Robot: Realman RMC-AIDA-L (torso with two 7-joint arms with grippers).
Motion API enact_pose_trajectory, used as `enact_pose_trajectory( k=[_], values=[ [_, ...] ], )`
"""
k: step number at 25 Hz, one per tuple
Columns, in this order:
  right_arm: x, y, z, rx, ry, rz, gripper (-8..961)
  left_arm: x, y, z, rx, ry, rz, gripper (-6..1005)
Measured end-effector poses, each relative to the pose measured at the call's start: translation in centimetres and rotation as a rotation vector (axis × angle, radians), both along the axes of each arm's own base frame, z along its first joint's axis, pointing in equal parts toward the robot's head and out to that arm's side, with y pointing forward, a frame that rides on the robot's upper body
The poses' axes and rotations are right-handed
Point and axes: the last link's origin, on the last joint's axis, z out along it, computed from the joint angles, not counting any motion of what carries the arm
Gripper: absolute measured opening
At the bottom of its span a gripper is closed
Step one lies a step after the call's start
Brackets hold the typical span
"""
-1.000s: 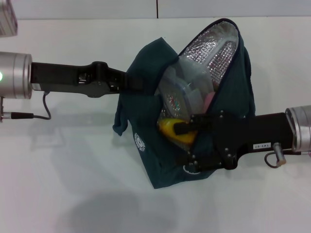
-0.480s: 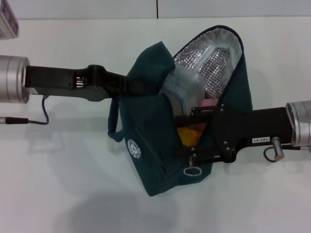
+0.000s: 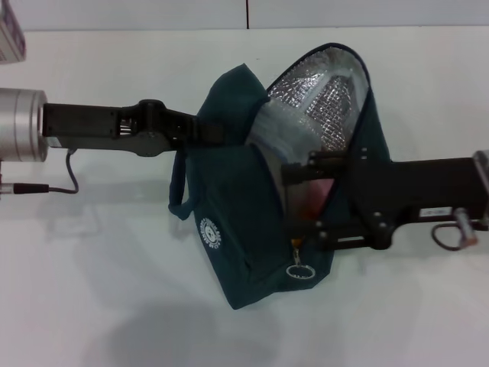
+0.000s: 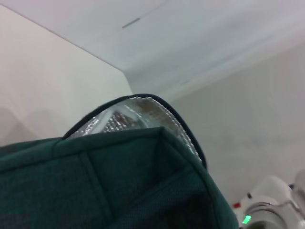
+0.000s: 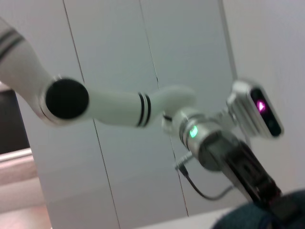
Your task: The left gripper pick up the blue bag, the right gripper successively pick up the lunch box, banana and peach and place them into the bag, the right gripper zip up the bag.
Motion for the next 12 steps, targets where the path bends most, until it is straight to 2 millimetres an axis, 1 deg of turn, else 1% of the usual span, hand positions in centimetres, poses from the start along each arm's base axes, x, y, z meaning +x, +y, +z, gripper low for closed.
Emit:
enact_pose_trajectory(
  k=[5,7,12],
  values=[
    [1.5,-1.6,2.6,-0.003,0.095,-0.014,683,-0.3,0.1,-0.1,0.010,0.008,0.013,34],
    [2.3,-2.6,3.1,-0.014,0.120,-0.030,683,-0.2,0.1,-0.2,0.010,0.007,0.014,34],
    [4.9,-5.1,3.0,-0.054,0.116,-0.090,685,-0.6,0.2,-0.4,0.031,0.014,0.033,34]
  ],
)
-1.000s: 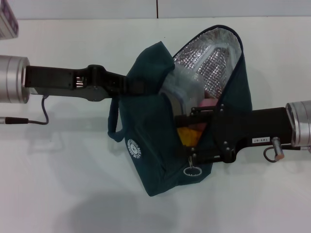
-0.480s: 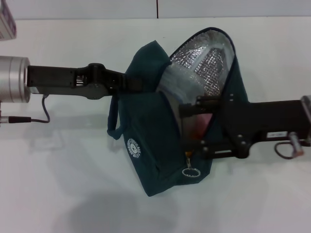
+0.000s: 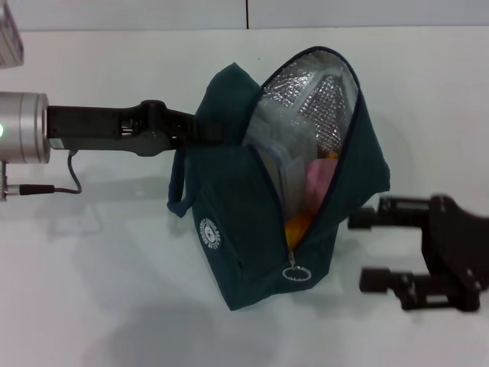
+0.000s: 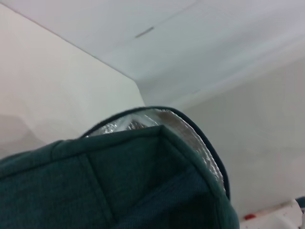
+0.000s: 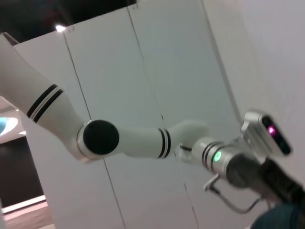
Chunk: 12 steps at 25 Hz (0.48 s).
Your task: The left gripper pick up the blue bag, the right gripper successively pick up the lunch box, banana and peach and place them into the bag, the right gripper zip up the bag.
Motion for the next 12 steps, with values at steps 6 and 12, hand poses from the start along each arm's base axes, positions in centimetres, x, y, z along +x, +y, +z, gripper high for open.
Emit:
enact_pose_trajectory(
  k=[6,12],
  values=[
    [3.2,-1.6,-1.2,-0.015,-0.046,-0.101,719,-0.4,-0.1,-0.2,0.021,-0.016,0.018,34],
    [5.0,-1.3,-2.3,0.022,-0.132,-0.170,792,-0.1,0.0,-0.4,0.020,-0.021,0.014,34]
  ],
)
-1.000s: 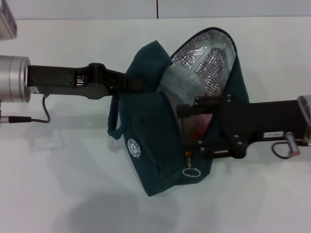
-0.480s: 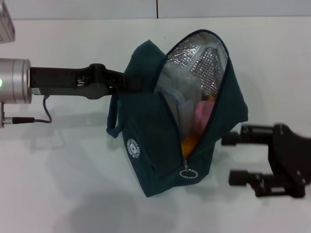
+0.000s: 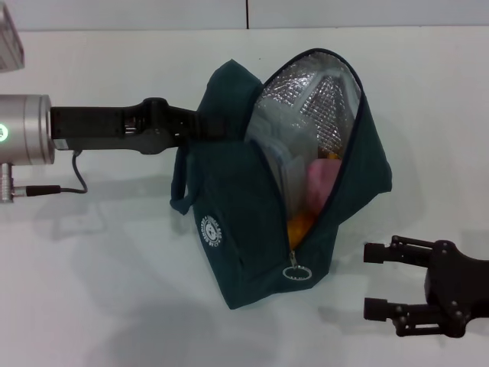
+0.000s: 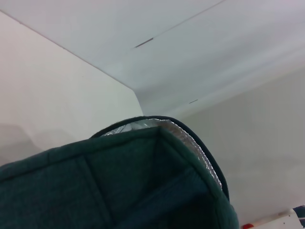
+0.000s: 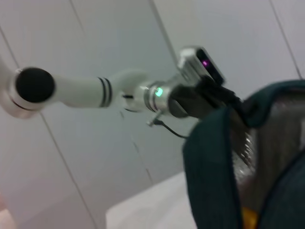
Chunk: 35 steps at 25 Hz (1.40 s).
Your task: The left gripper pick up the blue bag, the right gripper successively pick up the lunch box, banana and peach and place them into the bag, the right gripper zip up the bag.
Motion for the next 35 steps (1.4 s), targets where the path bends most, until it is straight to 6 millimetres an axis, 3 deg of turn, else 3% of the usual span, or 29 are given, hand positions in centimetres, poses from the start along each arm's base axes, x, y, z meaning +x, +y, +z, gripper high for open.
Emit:
enact_pose_trajectory(
  k=[3,14,35],
  values=[
    [0.1,0.5,-0.6,0.009,-0.024,-0.012,829,0.2,0.2,0.0,0.004,0.001,-0.007,33],
    [-1.5,2.3,-3.8,-0.063,-0.119,0.041,820,0.3,0.1,-0.2,0.009,-0.010,-0.009,34],
    [-3.3,3.7,-6.0,-0.107,-0.191,0.112,815,0.5,0.2,-0.2,0.013,-0.007,-0.022,38]
  ],
)
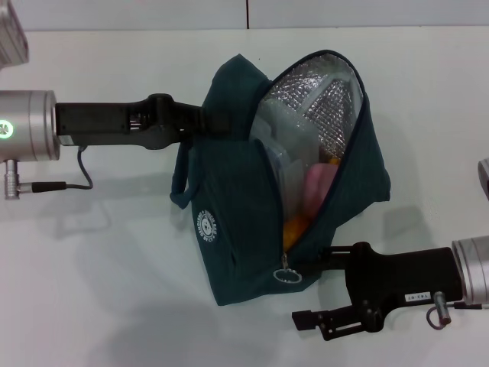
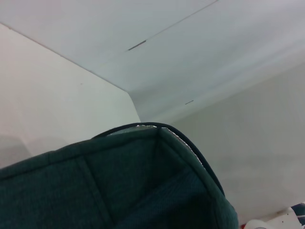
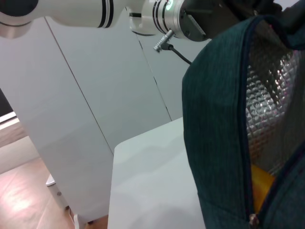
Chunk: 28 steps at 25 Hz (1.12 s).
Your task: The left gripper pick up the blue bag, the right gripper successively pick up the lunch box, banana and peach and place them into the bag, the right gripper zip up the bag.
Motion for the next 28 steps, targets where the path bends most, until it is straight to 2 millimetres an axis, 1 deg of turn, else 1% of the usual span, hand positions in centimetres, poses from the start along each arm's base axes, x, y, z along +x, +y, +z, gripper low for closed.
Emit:
enact_pose_trajectory(
  k=[17,28],
  values=[
    [-1.0,0.6,-0.1,0.001,0.012,0.021,812,0.2,0.1,0.1,0.006,-0.010,-0.003,41],
    [-1.1,0.6,-0.8,0.001,-0.010,0.021,810,0.9,-0.1,-1.0,-0.027,-0.036,-0.012,43]
  ],
)
